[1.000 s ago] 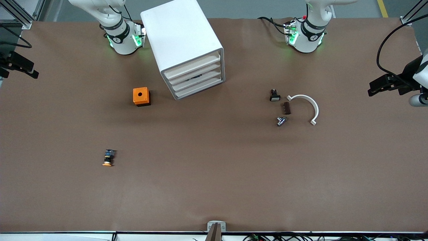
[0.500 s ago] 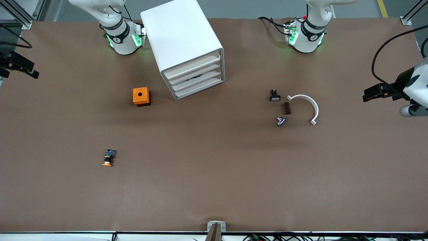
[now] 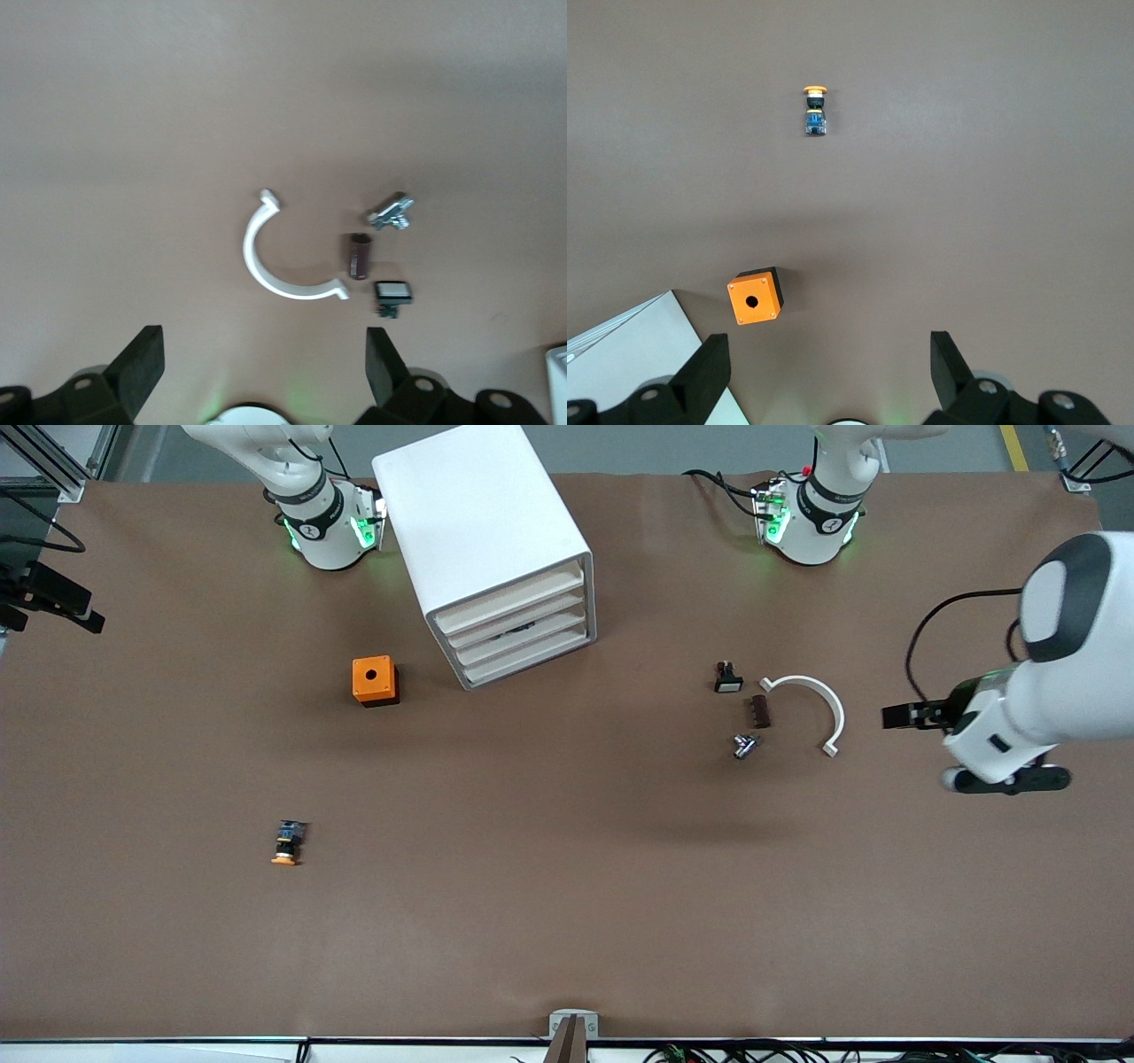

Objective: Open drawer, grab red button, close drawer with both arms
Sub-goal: 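Reach the left gripper to the white cabinet's drawer handle, then grasp the drawer handle with the left gripper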

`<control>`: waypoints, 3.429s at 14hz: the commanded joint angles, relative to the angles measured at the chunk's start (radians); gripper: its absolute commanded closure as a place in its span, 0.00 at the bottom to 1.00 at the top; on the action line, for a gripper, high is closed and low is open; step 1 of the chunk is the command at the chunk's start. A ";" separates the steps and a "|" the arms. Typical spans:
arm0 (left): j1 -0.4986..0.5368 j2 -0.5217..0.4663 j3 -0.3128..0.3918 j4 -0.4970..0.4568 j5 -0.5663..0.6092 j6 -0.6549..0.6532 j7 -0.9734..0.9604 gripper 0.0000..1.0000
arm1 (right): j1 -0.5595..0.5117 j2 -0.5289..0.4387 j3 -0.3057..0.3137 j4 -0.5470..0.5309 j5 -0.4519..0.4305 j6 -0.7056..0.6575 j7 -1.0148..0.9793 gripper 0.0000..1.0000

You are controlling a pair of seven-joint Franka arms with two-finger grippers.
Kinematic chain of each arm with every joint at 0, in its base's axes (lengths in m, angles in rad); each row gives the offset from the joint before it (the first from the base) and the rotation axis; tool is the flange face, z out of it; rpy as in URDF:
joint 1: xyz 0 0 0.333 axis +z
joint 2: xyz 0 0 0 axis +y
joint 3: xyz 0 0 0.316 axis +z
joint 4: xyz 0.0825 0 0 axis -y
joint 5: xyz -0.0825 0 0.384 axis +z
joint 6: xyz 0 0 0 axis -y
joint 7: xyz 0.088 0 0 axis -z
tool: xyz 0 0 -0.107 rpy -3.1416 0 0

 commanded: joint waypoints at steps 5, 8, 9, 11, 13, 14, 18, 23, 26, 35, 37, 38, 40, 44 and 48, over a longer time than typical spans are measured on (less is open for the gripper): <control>-0.166 0.153 0.000 0.121 -0.230 -0.084 -0.565 0.00 | 0.003 -0.023 -0.002 -0.019 -0.001 0.002 0.013 0.00; -0.238 0.193 -0.003 0.133 -0.402 -0.089 -0.908 0.00 | 0.005 -0.023 -0.002 -0.019 -0.002 0.005 0.012 0.00; -0.252 0.208 -0.001 0.144 -0.474 -0.089 -1.029 0.00 | 0.005 -0.023 -0.002 -0.019 -0.007 0.005 0.010 0.00; -0.265 0.255 -0.004 0.145 -0.627 -0.089 -1.289 0.00 | 0.008 -0.022 -0.001 -0.019 -0.018 0.009 0.010 0.00; -0.271 0.306 -0.006 0.147 -0.755 -0.095 -1.521 0.00 | 0.008 -0.022 -0.001 -0.019 -0.021 0.009 0.010 0.00; -0.271 0.343 -0.021 0.149 -0.793 -0.113 -1.611 0.00 | 0.006 -0.022 0.001 -0.019 -0.021 0.009 0.010 0.00; -0.268 0.475 -0.110 0.149 -0.823 -0.139 -1.884 0.00 | 0.006 -0.022 -0.001 -0.019 -0.021 0.003 0.010 0.00; -0.304 0.561 -0.130 0.156 -0.908 -0.175 -1.998 0.06 | 0.005 -0.017 -0.001 -0.019 -0.021 0.000 -0.013 0.00; -0.309 0.585 -0.130 0.155 -0.944 -0.182 -2.013 0.37 | 0.002 -0.017 -0.002 -0.017 -0.021 0.002 -0.060 0.00; -0.366 0.635 -0.130 0.152 -1.002 -0.155 -2.041 0.43 | 0.002 -0.019 -0.002 -0.019 -0.004 -0.005 -0.045 0.00; -0.383 0.642 -0.130 0.153 -1.008 -0.136 -2.042 0.43 | 0.003 -0.020 -0.002 -0.019 0.008 -0.005 -0.043 0.00; -0.398 0.642 -0.128 0.152 -1.014 -0.130 -2.042 0.43 | 0.000 -0.020 -0.002 -0.019 0.022 -0.005 -0.040 0.00; -0.413 0.642 -0.128 0.152 -1.017 -0.123 -2.042 0.43 | 0.000 -0.022 -0.002 -0.019 0.022 -0.003 -0.028 0.00; -0.443 0.641 -0.128 0.145 -1.020 -0.124 -2.042 0.50 | 0.000 -0.020 -0.004 -0.019 0.010 0.003 -0.027 0.00; -0.466 0.648 -0.128 0.135 -1.008 -0.126 -2.069 0.60 | 0.000 -0.020 -0.004 -0.019 0.004 0.005 -0.014 0.00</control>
